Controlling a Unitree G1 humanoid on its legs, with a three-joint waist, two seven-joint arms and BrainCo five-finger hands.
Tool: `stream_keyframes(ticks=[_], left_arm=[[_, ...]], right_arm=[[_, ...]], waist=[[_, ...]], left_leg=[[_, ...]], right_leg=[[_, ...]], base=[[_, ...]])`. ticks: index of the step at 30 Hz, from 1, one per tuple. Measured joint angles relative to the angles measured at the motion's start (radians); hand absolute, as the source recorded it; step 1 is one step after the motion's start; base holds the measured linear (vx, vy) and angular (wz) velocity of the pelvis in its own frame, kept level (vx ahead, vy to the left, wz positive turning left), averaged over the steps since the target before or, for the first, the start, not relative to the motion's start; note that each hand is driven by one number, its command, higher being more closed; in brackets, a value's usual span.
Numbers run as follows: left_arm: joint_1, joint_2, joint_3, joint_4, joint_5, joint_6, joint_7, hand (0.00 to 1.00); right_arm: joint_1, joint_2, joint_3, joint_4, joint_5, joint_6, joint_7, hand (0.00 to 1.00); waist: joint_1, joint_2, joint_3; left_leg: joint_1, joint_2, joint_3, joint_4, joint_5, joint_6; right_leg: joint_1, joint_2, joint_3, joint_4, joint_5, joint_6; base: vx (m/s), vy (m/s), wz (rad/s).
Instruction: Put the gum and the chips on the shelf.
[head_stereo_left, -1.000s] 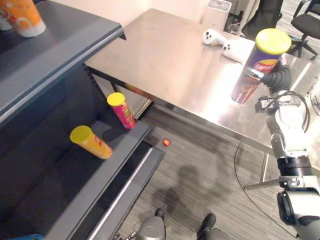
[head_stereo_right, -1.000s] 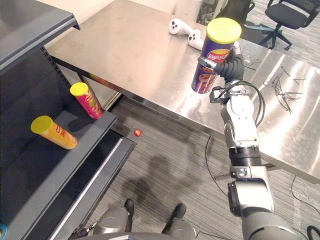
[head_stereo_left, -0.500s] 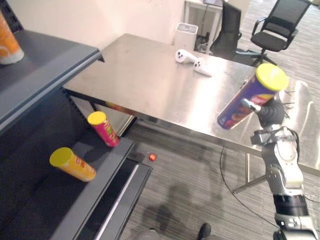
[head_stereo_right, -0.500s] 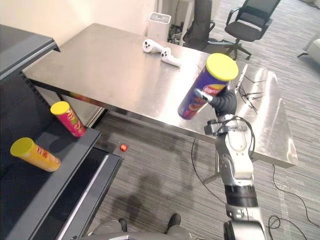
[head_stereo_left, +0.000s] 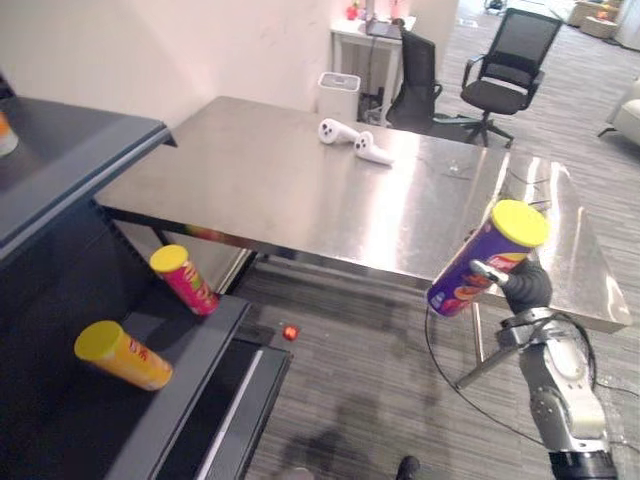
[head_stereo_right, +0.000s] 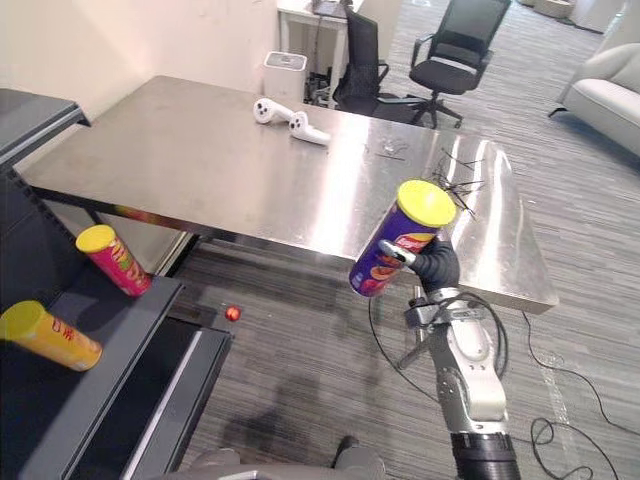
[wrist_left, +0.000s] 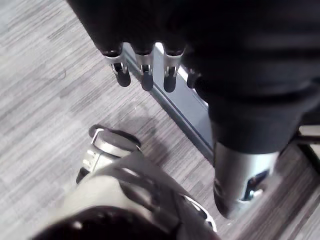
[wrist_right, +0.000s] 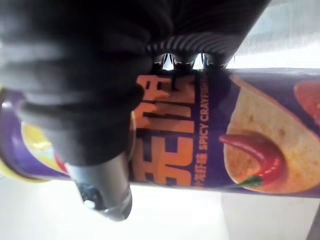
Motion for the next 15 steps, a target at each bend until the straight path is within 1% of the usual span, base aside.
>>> stream_keyframes(ticks=[2,3,4,5,6,7,8,9,10,11,12,13,14,15], left_arm=[[0.000,-0.014,0.001,-0.020,0.004,-0.014,0.004,0.00],[-0.001,-0.027,0.001,-0.036,0.006,-0.026,0.007,0.00],[-0.001,-0.035,0.003,-0.036,0.006,-0.029,0.009,0.00],[0.004,-0.049,0.017,-0.031,-0.010,-0.030,0.016,0.00],[0.011,-0.057,0.039,-0.026,-0.051,-0.030,0.020,0.00],[0.011,-0.063,0.043,-0.024,-0.070,-0.030,0.019,0.00],[0.013,-0.072,0.046,-0.014,-0.078,-0.031,0.015,0.00],[0.012,-0.073,0.068,0.011,-0.076,-0.030,0.010,0.00],[0.020,-0.074,0.068,0.020,-0.072,-0.027,0.008,0.00],[0.037,-0.076,0.067,0.041,-0.070,-0.024,0.006,0.00],[0.042,-0.079,0.067,0.060,-0.066,-0.023,0.005,0.00],[0.039,-0.084,0.068,0.077,-0.053,-0.023,0.003,0.00],[0.041,-0.086,0.070,0.082,-0.049,-0.023,-0.001,0.00],[0.044,-0.093,0.077,0.093,-0.019,-0.023,-0.008,0.00]], right_arm=[[-0.098,0.002,0.083,0.040,0.000,0.002,-0.003,1.00],[-0.178,0.002,0.109,0.074,0.000,0.003,-0.006,1.00],[-0.217,0.000,0.118,0.098,0.000,0.003,-0.009,1.00],[-0.279,0.000,0.128,0.145,0.000,0.003,-0.021,1.00],[-0.309,-0.001,0.123,0.175,0.000,0.003,-0.023,1.00],[-0.310,-0.002,0.114,0.183,0.000,0.001,-0.024,1.00],[-0.289,-0.002,0.086,0.191,0.000,-0.001,-0.022,1.00],[-0.244,-0.002,0.048,0.189,-0.001,-0.003,-0.021,1.00],[-0.225,-0.003,0.036,0.186,-0.001,-0.006,-0.023,1.00],[-0.184,-0.008,0.008,0.180,0.000,-0.016,-0.024,1.00],[-0.157,-0.015,-0.011,0.169,-0.001,-0.021,-0.025,1.00],[-0.112,-0.031,-0.044,0.141,-0.001,-0.023,-0.028,1.00],[-0.093,-0.039,-0.058,0.130,0.000,-0.024,-0.032,1.00],[-0.060,-0.057,-0.086,0.109,0.000,-0.024,-0.043,1.00]], waist=[[0.013,0.014,0.011],[0.033,0.032,0.027],[0.037,0.043,0.036],[0.054,0.058,0.051],[0.074,0.071,0.078],[0.081,0.079,0.089],[0.075,0.072,0.103],[0.060,0.067,0.106],[0.049,0.071,0.106],[0.034,0.069,0.105],[0.023,0.068,0.105],[0.009,0.069,0.102],[0.001,0.072,0.098],[-0.004,0.088,0.078]], left_leg=[[-0.033,0.011,-0.047,0.018,0.009,-0.014],[-0.063,0.021,-0.084,0.033,0.019,-0.023],[-0.076,0.025,-0.101,0.040,0.025,-0.029],[-0.092,0.032,-0.118,0.037,0.051,-0.043],[-0.113,0.029,-0.085,0.042,0.100,-0.045],[-0.130,0.024,-0.053,0.042,0.139,-0.036],[-0.135,0.008,0.006,-0.017,0.232,-0.013],[-0.130,0.025,0.157,-0.015,0.221,0.063],[-0.131,0.047,0.231,0.034,0.193,0.090],[-0.120,0.087,0.346,0.129,0.143,0.121],[-0.105,0.114,0.420,0.191,0.122,0.124],[-0.075,0.155,0.488,0.261,0.120,0.128],[-0.060,0.173,0.508,0.282,0.123,0.131],[-0.022,0.198,0.531,0.263,0.181,0.151]], right_leg=[[0.003,0.004,-0.045,0.008,-0.009,-0.006],[0.002,0.009,-0.077,0.008,-0.012,-0.012],[0.004,0.013,-0.097,0.009,-0.013,-0.014],[0.010,0.015,-0.135,0.015,-0.026,-0.028],[0.025,-0.001,-0.178,0.028,-0.052,-0.035],[0.033,-0.015,-0.208,0.035,-0.064,-0.034],[0.050,-0.057,-0.266,0.034,-0.076,-0.038],[0.081,-0.091,-0.375,0.022,-0.079,-0.044],[0.094,-0.103,-0.422,0.023,-0.082,-0.048],[0.119,-0.125,-0.497,0.023,-0.083,-0.052],[0.135,-0.147,-0.549,0.022,-0.080,-0.056],[0.156,-0.169,-0.615,0.024,-0.079,-0.057],[0.163,-0.177,-0.642,0.027,-0.079,-0.057],[0.168,-0.185,-0.686,0.040,-0.083,-0.050]], base=[[-0.06,-0.146,0.68],[-0.08,-0.148,0.69],[-0.08,-0.124,0.87],[-0.11,-0.145,1.00],[-0.15,-0.136,1.14],[-0.22,-0.147,1.51],[-0.17,-0.093,2.03],[-0.14,-0.097,2.14],[-0.12,-0.095,2.11],[-0.13,-0.096,1.66],[-0.16,-0.079,1.90],[-0.11,-0.035,1.50],[-0.12,0.022,1.55],[-0.12,0.090,1.20]])
